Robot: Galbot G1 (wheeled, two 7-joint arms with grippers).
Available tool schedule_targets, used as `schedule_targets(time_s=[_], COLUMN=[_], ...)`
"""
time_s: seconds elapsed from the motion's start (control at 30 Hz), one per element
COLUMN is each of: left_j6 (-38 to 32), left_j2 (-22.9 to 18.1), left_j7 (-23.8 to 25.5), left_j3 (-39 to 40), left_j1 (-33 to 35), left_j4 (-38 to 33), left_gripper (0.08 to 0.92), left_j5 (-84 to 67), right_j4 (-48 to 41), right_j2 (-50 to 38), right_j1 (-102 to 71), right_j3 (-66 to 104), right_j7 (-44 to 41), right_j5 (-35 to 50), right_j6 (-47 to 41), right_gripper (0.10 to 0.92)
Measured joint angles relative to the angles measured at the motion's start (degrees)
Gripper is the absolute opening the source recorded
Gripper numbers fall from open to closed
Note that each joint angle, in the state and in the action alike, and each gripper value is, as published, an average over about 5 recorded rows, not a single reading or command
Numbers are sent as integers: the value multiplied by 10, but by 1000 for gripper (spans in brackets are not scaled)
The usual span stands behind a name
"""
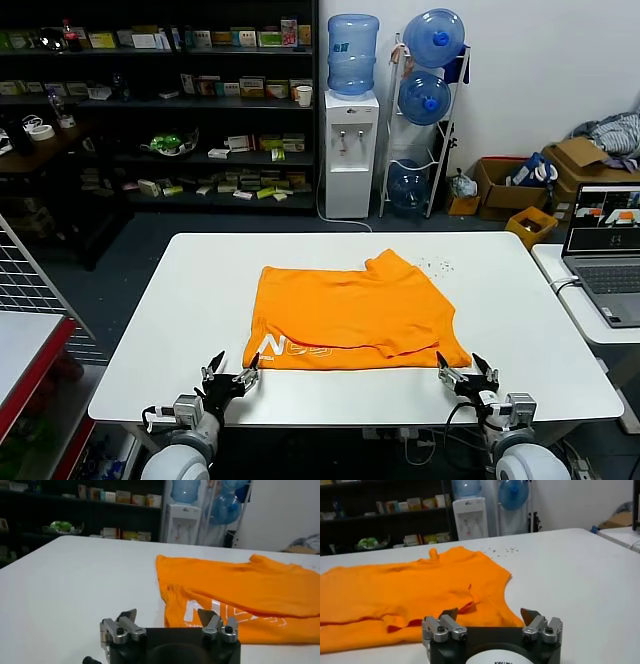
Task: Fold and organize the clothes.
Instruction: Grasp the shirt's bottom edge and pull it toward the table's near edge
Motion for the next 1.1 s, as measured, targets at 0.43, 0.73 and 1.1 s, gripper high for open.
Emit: schedule_targets(time_s=[0.43,0.73,1.1], left_j6=[14,22,24], left_j2=[-2,-4,-3], left_j7=[-11,-15,-23], left_j3=[10,17,18], left_j1=[-8,-11,-8], left_j4=[4,5,-3], left_gripper=[533,273,89], left_j5=[-1,-3,-12], right_j4=[-4,-2,17], right_j2=[-3,-4,-10], right_j1=[4,1,-13], right_j3=[-1,2,10], right_j7=[9,14,23], right_j5=[23,30,41], right_j6=[-20,-22,-21], right_gripper=[481,221,124])
